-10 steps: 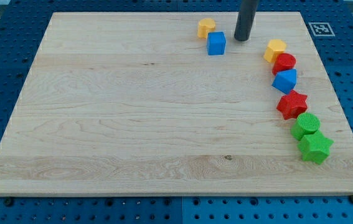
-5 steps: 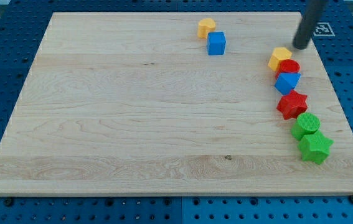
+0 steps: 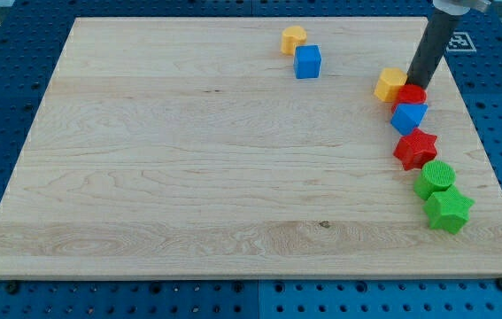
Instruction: Push the yellow hexagon below the blue cube
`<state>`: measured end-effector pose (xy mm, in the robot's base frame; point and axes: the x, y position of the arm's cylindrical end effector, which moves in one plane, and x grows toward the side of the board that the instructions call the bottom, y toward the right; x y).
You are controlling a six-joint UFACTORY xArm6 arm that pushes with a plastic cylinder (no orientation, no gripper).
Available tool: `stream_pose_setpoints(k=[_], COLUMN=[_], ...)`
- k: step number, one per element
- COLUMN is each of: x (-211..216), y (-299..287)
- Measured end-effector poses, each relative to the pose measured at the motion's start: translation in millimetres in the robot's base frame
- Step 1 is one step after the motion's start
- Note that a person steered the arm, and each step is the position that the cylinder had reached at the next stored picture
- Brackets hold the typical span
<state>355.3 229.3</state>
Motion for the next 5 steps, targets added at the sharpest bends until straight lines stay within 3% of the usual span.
stream_pose_setpoints(k=[5], x=[7], y=[-28])
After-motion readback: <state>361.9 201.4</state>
